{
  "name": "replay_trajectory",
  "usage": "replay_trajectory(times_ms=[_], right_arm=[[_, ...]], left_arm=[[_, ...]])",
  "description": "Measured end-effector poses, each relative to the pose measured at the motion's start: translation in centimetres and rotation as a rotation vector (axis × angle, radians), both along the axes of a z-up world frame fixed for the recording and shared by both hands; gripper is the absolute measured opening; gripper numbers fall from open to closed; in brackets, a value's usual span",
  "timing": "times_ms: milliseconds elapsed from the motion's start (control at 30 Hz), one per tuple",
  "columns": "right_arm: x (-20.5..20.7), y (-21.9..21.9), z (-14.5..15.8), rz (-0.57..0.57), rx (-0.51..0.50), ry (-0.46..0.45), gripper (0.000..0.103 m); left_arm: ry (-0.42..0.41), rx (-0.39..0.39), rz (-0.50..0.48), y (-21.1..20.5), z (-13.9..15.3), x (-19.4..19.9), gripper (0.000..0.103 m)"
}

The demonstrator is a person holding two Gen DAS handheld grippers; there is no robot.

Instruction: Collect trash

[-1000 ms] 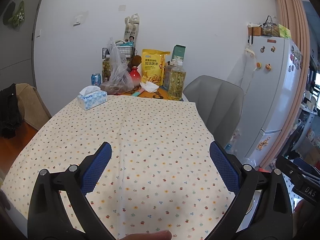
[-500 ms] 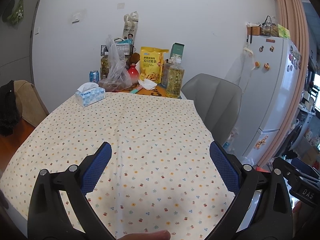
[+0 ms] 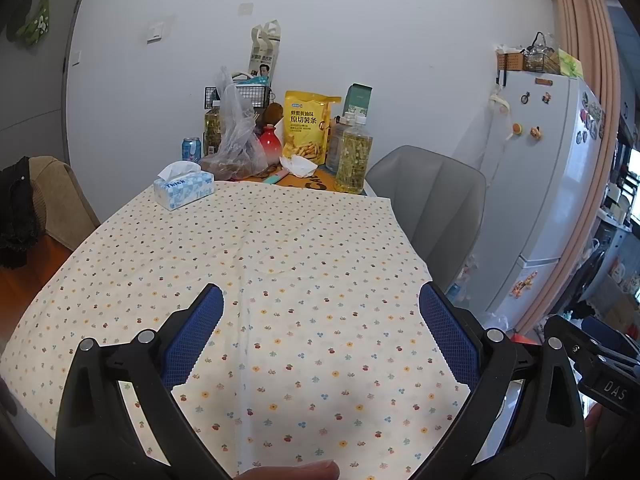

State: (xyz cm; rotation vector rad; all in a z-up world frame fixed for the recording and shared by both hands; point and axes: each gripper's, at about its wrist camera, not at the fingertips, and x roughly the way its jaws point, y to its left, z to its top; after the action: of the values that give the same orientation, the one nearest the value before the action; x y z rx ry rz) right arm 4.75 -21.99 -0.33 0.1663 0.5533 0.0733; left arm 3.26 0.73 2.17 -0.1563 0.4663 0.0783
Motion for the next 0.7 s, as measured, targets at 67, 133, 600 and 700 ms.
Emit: replay_trajectory(times_ms=[67, 133, 600, 700], right_arm=[[0.0, 0.04, -0.01, -0.001, -0.001, -0.001, 0.095], [0.01, 0.04, -0.02, -0.001, -0.001, 0.0, 0.095], [0.06, 0.28, -0.04, 0.002, 0.0, 0.005, 0.095], [0.07, 0.3, -0.03, 0.002, -0.001, 0.004, 0.095]], left_arm=[[0.003, 0.001, -0.001, -0.01, -0.01, 0.01, 0.097], [0.005, 0.0, -0.001, 0.03, -0.07, -0.01, 0.097], [0.012, 0.004, -0.004, 0.35, -0.14, -0.17, 0.097], [0.012, 0.002, -0.004, 0.33, -0.12, -0.19, 0.097]])
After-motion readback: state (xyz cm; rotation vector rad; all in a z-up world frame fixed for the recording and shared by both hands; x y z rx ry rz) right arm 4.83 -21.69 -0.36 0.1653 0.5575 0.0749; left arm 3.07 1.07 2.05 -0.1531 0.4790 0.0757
